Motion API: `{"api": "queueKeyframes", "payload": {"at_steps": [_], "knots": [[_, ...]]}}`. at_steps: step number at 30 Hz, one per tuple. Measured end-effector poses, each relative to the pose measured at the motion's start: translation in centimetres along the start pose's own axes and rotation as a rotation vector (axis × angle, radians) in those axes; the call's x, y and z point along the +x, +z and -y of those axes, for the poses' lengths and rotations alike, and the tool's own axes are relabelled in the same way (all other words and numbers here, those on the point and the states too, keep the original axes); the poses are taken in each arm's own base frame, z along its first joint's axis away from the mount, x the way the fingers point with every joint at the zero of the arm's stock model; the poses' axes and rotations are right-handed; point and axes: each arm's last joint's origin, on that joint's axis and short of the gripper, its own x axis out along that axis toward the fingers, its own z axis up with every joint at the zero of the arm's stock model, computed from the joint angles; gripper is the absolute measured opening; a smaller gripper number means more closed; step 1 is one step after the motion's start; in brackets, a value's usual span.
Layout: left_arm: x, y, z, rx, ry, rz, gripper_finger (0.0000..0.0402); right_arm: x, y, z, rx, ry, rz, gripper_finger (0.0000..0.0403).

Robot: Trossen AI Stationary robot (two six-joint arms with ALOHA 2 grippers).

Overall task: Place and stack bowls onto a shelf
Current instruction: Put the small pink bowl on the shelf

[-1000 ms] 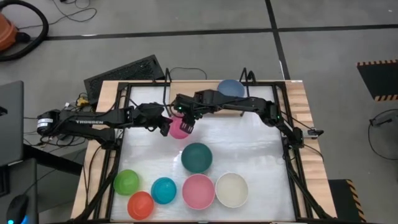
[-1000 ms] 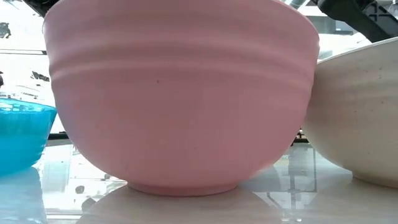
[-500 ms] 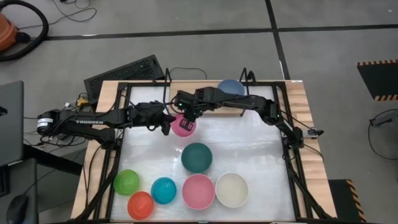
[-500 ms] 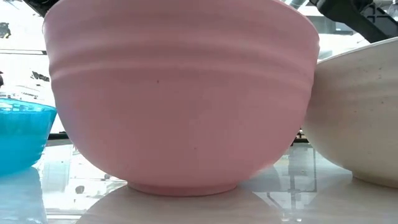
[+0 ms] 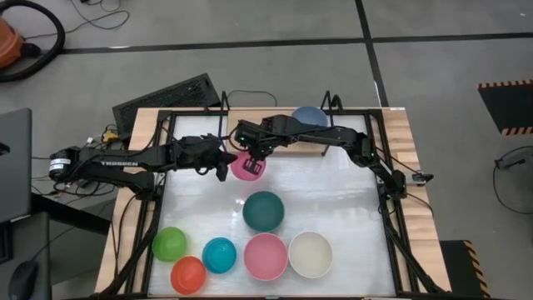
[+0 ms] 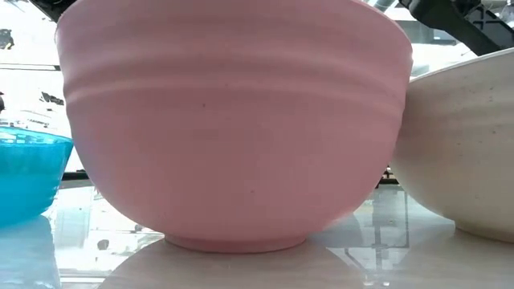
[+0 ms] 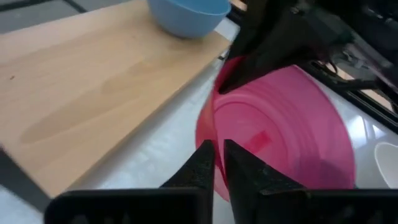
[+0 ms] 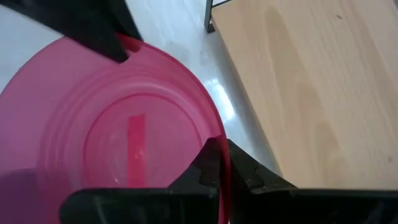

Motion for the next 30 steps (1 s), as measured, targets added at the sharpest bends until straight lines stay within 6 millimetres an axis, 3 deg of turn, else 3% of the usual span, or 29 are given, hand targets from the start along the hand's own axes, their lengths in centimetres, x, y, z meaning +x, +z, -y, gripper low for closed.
{"api": "queueKeyframes", "payload": {"at_steps": [6, 14, 25, 30], "knots": [[-0.8, 0.6, 0.3, 0.088, -0.042, 0.045, 0.0093, 0.1, 0.2, 1.2, -0.004, -0.010, -0.003, 0.0023], [-3.7, 1.3, 0.1, 0.124, -0.004, 0.106, 0.0192, 0.6, 0.6, 3.9, 0.027, 0.019, -0.013, 0.0023], [-8.8, 2.2, 0.0, 0.068, -0.074, 0.253, 0.0199, 0.7, 3.7, 9.4, 0.209, 0.150, 0.251, 0.0023], [-10.4, 2.4, 0.0, 0.042, -0.103, 0.311, 0.0199, 3.6, 3.8, 11.7, 0.342, 0.130, 0.228, 0.0023]]}}
